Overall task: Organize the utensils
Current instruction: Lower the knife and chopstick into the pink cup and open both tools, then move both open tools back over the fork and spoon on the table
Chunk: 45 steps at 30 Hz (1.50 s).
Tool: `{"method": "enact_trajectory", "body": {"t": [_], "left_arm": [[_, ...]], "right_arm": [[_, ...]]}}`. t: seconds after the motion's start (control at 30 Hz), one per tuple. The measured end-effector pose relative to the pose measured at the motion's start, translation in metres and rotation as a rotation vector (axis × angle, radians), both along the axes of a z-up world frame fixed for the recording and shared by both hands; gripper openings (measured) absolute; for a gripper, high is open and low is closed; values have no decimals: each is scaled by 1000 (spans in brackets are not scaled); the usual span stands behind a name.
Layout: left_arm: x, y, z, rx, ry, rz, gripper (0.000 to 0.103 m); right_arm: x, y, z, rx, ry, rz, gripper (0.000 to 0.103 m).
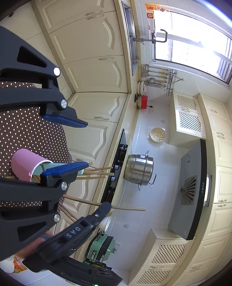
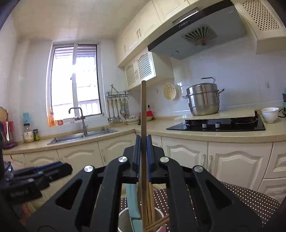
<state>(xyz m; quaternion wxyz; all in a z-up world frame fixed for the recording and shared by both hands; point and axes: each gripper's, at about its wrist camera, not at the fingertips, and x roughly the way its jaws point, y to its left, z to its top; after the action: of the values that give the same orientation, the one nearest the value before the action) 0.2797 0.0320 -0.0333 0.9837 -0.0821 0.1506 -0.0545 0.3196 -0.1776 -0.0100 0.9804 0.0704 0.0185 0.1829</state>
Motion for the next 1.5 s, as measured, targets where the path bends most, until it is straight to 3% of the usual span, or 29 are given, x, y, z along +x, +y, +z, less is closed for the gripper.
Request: {"method": "enact_trajectory", "body": {"t": [0.43,0.8,0.83,0.9,0.93,0.97,1.1,1.33,1.5], "left_arm": [[-6,8,-10,22,60,12,39],[-18,18,-8,27,78,17,43],[-19,18,-8,28,77,18,43],[-22,18,-7,28,76,16,43],[-24,19,-6,29,76,17,44],[-24,19,-6,29,76,16,45],[-33,23,-3,29,70,19,46],[-49,27,4,28,63,19,47],[-63,25,9,33,56,18,53]], "right_arm": [[-5,13,-48,-103,125,-2,6],[-11,8,-48,-97,155,-12,7],[-12,9,-48,-102,156,-18,9],[-16,9,-46,-105,149,-22,27],[-19,9,-45,-103,142,-26,51],[-22,8,-44,-98,130,-31,59],[-31,9,-38,-100,111,-25,59],[-47,7,-24,-88,87,-35,72],[-64,4,-15,-82,68,-58,77]]}}
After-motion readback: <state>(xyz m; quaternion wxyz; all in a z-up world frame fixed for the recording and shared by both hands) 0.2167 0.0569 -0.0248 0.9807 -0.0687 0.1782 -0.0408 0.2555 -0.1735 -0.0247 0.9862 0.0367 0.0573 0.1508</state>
